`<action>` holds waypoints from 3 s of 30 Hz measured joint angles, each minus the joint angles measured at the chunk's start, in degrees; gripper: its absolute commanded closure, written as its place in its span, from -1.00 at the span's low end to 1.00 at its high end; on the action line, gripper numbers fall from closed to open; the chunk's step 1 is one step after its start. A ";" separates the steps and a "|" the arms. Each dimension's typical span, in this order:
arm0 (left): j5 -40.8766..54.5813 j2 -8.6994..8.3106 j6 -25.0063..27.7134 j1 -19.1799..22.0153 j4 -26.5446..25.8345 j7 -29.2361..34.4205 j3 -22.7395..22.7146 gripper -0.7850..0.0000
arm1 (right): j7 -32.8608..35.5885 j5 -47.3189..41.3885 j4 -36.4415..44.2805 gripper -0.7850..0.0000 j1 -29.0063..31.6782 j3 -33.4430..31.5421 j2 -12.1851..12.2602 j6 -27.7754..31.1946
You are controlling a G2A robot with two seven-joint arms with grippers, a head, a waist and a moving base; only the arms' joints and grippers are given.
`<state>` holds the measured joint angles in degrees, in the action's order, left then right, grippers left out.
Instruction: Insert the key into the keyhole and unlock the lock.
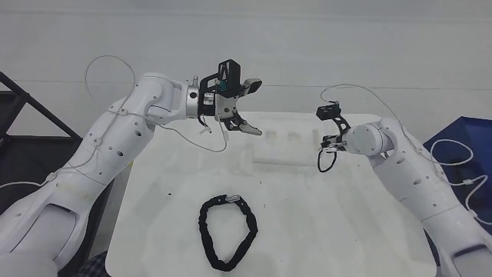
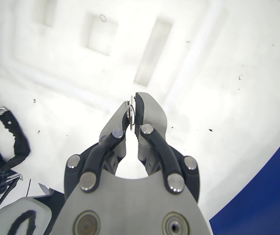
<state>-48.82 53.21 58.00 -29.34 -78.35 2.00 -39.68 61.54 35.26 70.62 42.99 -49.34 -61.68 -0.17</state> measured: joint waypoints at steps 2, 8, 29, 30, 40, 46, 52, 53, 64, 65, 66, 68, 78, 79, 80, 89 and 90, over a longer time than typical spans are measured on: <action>0.00 0.00 0.00 0.00 0.00 0.00 0.00 -1.00 | 1.24 -1.22 3.07 1.00 1.19 -2.43 0.79 1.08; 0.00 0.00 0.00 0.00 0.00 0.00 0.00 -1.00 | 4.56 -6.23 11.49 1.00 5.33 -9.53 2.83 4.54; 0.00 0.00 0.00 0.00 0.00 0.00 0.00 -1.00 | 1.46 -32.76 24.19 1.00 17.71 -30.07 6.26 12.38; 0.00 0.00 0.00 0.00 0.00 0.00 0.00 -1.00 | 1.09 -33.81 24.13 1.00 18.09 -30.62 6.31 12.33; 0.00 0.00 0.00 0.00 0.00 0.00 0.00 -1.00 | -0.13 -36.50 23.92 1.00 19.17 -31.87 6.43 12.27; 0.00 0.00 0.00 0.00 0.00 0.00 0.00 -1.00 | -0.13 -36.50 23.92 1.00 19.17 -31.87 6.43 12.27; -0.09 -0.02 -0.86 -0.54 -0.50 0.54 -0.18 -1.00 | -0.13 -36.50 23.92 1.00 19.17 -31.87 6.43 12.27; -0.39 -0.09 -1.43 -0.89 -0.87 1.24 -0.36 -1.00 | -0.13 -36.50 23.92 1.00 19.17 -31.87 6.43 12.27; -7.06 -1.77 0.01 -9.73 -1.33 -1.17 -1.04 -1.00 | -0.13 -36.51 23.92 1.00 19.17 -31.87 6.43 12.27; -7.78 -1.94 0.00 -10.41 -1.20 -1.93 -0.83 -1.00 | -0.13 -36.51 23.92 1.00 19.17 -31.87 6.43 12.27; -8.51 -2.10 0.00 -11.06 -1.12 -2.75 -0.54 -1.00 | -0.13 -36.51 23.92 1.00 19.17 -31.87 6.43 12.27; -10.58 -2.43 0.00 -12.21 -0.80 -4.55 0.34 -1.00 | -0.13 -36.51 23.92 1.00 19.17 -31.87 6.43 12.27; -20.31 -2.85 0.00 -10.65 3.98 -14.00 9.43 -1.00 | -0.13 -36.51 23.92 1.00 19.17 -31.87 6.43 12.27; -22.07 -2.99 0.00 -10.32 4.72 -16.06 11.09 -1.00 | -0.13 -36.51 23.92 1.00 19.17 -31.87 6.43 12.27; -23.32 -3.09 0.00 -9.91 5.29 -17.56 12.41 -1.00 | -0.13 -36.51 23.92 1.00 19.17 -31.87 6.43 12.27; -31.01 -3.72 0.00 -2.82 11.88 -29.17 26.04 -1.00 | -0.13 -36.51 23.92 1.00 19.17 -31.87 6.43 12.27; -31.26 -3.73 0.00 -2.09 12.39 -29.99 27.47 -1.00 | -0.13 -36.51 23.92 1.00 19.17 -31.87 6.43 12.27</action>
<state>-80.08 49.48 58.00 -31.43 -65.96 -27.99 -12.20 61.41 -1.25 94.54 62.16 -81.21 -55.25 12.10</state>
